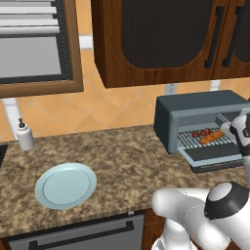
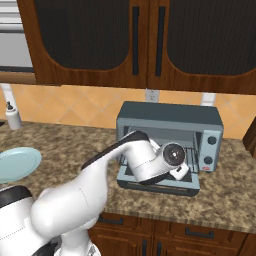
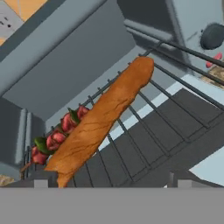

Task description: Pick up the kebab skewer and baguette bread, and place them inside the toaster oven. Close the toaster oven door and start by setting the timer.

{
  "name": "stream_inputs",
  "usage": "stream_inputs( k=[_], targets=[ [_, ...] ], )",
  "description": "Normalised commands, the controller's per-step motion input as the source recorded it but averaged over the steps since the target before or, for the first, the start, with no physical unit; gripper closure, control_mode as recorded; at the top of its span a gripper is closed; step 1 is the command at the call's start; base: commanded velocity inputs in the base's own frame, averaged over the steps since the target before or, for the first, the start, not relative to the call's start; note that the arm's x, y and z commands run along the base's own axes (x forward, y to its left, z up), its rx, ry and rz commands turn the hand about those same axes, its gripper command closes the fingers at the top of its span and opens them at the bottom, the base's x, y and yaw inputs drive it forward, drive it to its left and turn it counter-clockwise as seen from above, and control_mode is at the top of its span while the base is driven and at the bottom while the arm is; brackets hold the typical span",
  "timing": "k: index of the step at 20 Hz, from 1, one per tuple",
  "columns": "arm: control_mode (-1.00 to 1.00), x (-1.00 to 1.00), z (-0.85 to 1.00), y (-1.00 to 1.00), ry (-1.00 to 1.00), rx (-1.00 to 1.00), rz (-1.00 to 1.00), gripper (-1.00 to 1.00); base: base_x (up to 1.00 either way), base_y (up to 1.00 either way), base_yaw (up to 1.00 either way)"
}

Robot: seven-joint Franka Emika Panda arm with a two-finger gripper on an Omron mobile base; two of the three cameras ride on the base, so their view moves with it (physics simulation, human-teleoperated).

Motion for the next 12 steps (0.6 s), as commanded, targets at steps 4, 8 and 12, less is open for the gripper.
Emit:
stream_inputs(
  k=[4,8,12],
  targets=[
    [-1.0,-0.13,0.0,0.03,0.0,-0.31,0.31,-1.0,0.0,0.0,0.0],
    [-1.0,-0.29,-0.09,0.0,-0.01,-0.28,0.35,-1.0,0.0,0.0,0.0],
    [-1.0,-0.48,-0.35,0.12,-0.04,-0.24,0.25,-1.0,0.0,0.0,0.0]
  ],
)
